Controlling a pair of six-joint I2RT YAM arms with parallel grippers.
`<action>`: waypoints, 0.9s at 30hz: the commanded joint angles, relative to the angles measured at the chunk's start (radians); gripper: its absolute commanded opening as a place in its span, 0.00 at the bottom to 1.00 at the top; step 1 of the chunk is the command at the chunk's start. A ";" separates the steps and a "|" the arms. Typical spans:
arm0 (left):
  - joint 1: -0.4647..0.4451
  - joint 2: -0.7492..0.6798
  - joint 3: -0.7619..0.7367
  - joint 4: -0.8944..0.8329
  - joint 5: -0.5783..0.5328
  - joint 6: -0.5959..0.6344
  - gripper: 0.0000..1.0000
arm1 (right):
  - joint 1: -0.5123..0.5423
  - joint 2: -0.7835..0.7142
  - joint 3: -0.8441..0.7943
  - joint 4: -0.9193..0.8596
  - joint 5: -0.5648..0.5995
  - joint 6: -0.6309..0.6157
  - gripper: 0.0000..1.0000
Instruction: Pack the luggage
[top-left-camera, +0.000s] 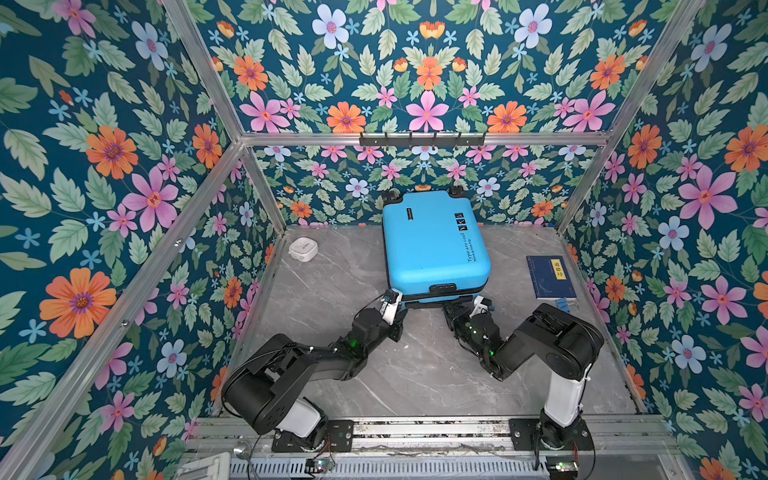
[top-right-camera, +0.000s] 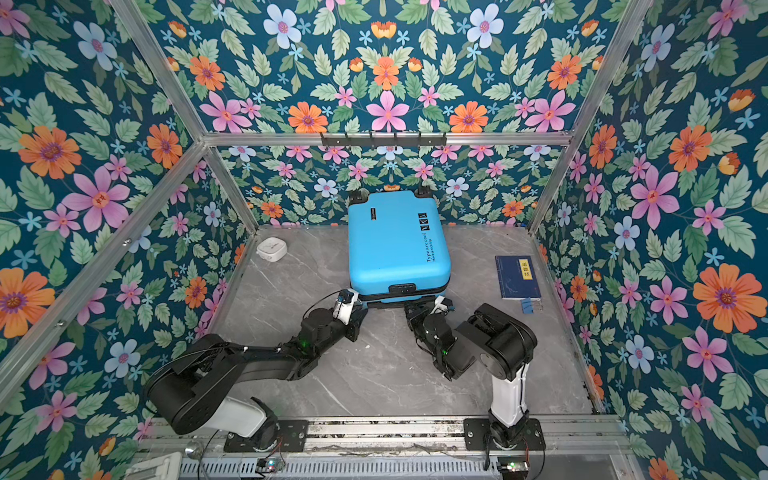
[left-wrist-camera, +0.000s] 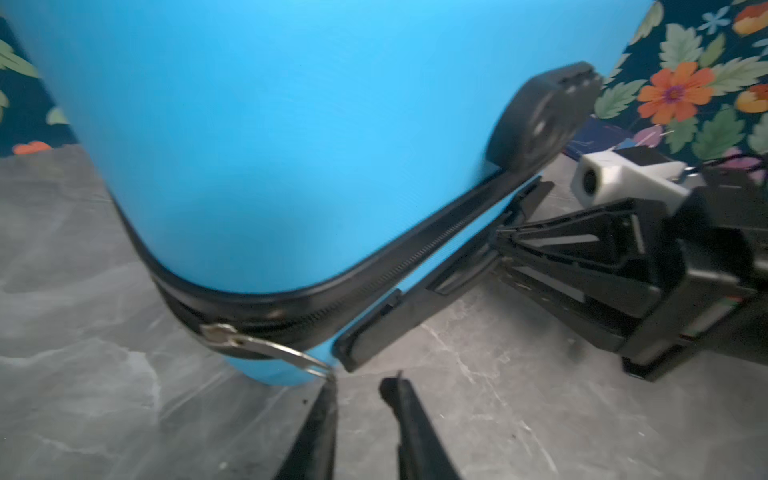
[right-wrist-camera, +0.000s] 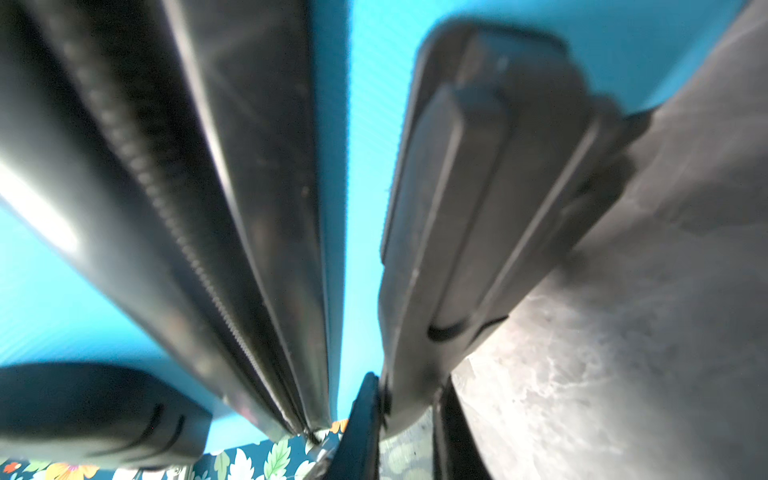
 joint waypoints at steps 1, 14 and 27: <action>0.010 -0.020 -0.038 0.076 -0.003 -0.018 0.54 | 0.006 0.001 -0.015 0.020 -0.044 -0.088 0.00; 0.010 0.036 -0.218 0.349 -0.127 0.002 1.00 | 0.001 -0.040 -0.090 0.022 -0.031 -0.094 0.00; 0.056 0.181 -0.202 0.623 0.001 -0.059 0.55 | -0.005 -0.127 -0.147 -0.035 -0.034 -0.116 0.00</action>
